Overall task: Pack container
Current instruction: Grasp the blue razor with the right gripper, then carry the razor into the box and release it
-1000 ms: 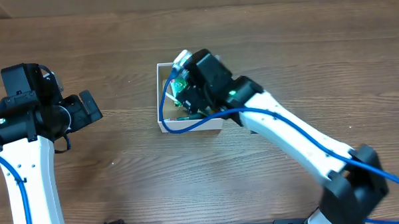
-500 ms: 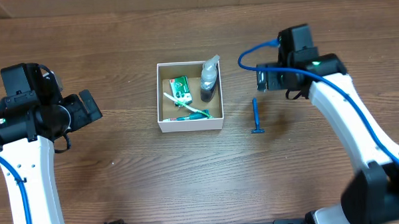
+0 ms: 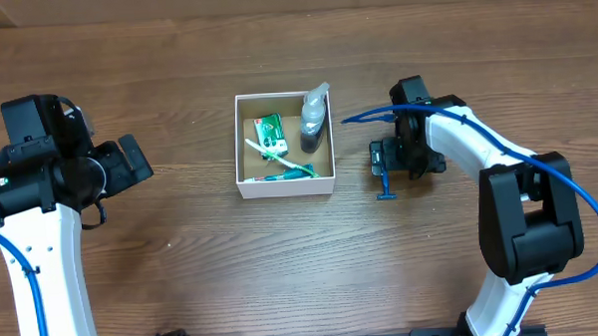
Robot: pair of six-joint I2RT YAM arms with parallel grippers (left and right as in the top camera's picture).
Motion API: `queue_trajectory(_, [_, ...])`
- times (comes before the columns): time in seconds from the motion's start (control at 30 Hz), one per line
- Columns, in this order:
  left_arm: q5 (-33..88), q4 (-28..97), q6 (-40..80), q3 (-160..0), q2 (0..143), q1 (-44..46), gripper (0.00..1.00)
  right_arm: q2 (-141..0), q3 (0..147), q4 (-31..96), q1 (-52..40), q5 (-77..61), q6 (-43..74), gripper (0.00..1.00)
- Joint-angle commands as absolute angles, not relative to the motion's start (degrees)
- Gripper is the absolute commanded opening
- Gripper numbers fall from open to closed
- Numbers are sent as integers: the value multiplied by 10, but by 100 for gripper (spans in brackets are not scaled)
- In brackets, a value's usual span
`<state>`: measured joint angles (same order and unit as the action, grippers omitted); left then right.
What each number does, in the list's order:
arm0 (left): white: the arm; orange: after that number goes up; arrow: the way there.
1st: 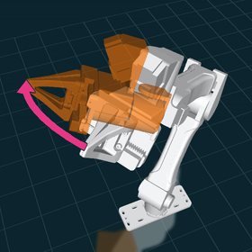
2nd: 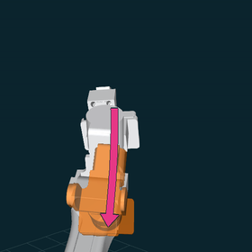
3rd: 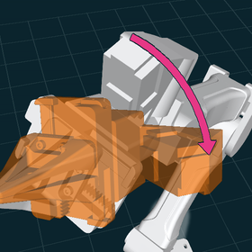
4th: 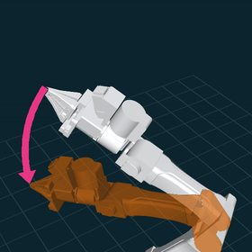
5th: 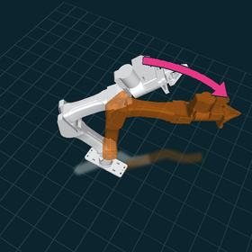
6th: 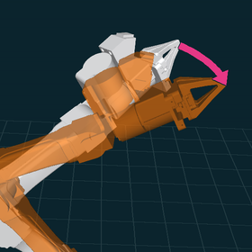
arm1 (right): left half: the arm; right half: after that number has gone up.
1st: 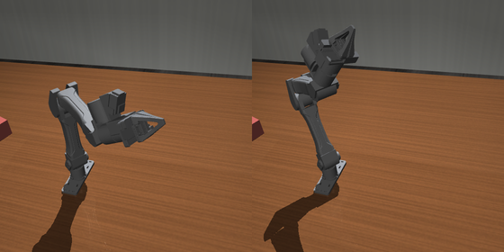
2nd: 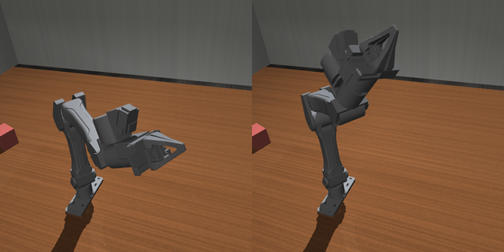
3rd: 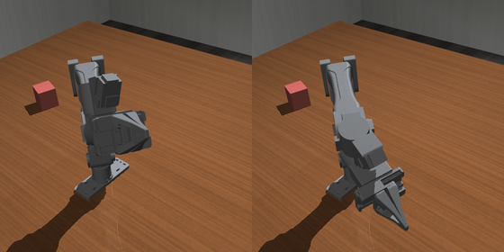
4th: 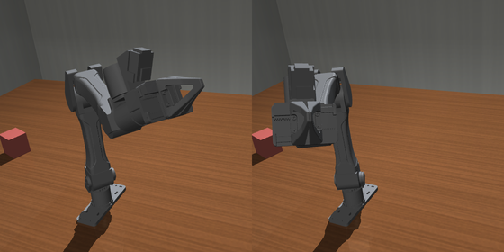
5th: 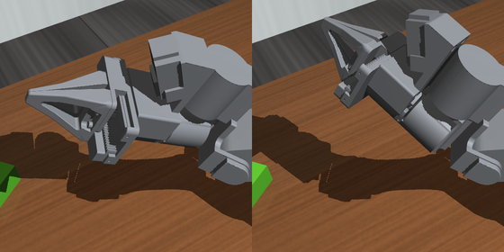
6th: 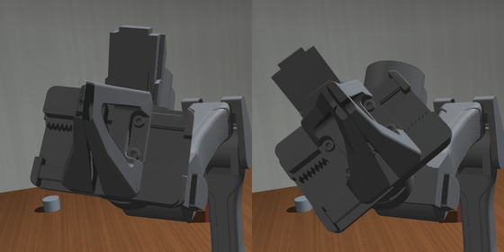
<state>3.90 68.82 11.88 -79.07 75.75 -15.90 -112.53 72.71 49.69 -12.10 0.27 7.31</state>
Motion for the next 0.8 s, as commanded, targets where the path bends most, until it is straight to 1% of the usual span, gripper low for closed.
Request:
queue_trajectory(0.0, [45,686,124,-799,749,-161,100,-1148,722,494,-123,-8,78,98])
queue_trajectory(0.03, [45,686,124,-799,749,-161,100,-1149,722,494,-123,-8,78,92])
queue_trajectory(0.07, [46,686,124,-799,749,-161,100,-1149,722,494,-123,-8,78,81])
queue_trajectory(0.1, [45,687,124,-799,749,-161,100,-1149,722,495,-123,-8,78,66])
queue_trajectory(0.13, [45,688,124,-799,749,-161,100,-1149,722,496,-123,-8,78,43])
queue_trajectory(0.17, [46,687,124,-799,749,-161,100,-1149,722,496,-123,-8,78,34])
queue_trajectory(0.23, [46,687,124,-799,749,-161,100,-1149,722,496,-123,-8,78,32])
queue_trajectory(0.3, [46,687,124,-799,749,-161,100,-1149,722,496,-123,-8,77,20])
queue_trajectory(0.37, [46,687,124,-799,749,-161,100,-1149,722,496,-123,-8,77,15])
queue_trajectory(0.43, [46,687,124,-799,749,-161,100,-1149,722,494,-123,-8,77,4])
queue_trajectory(0.6, [46,687,124,-799,749,-161,100,-1143,741,507,-123,-8,77,4])
queue_trajectory(0.77, [45,687,124,-799,749,-161,100,-1047,882,604,-127,-8,77,4])
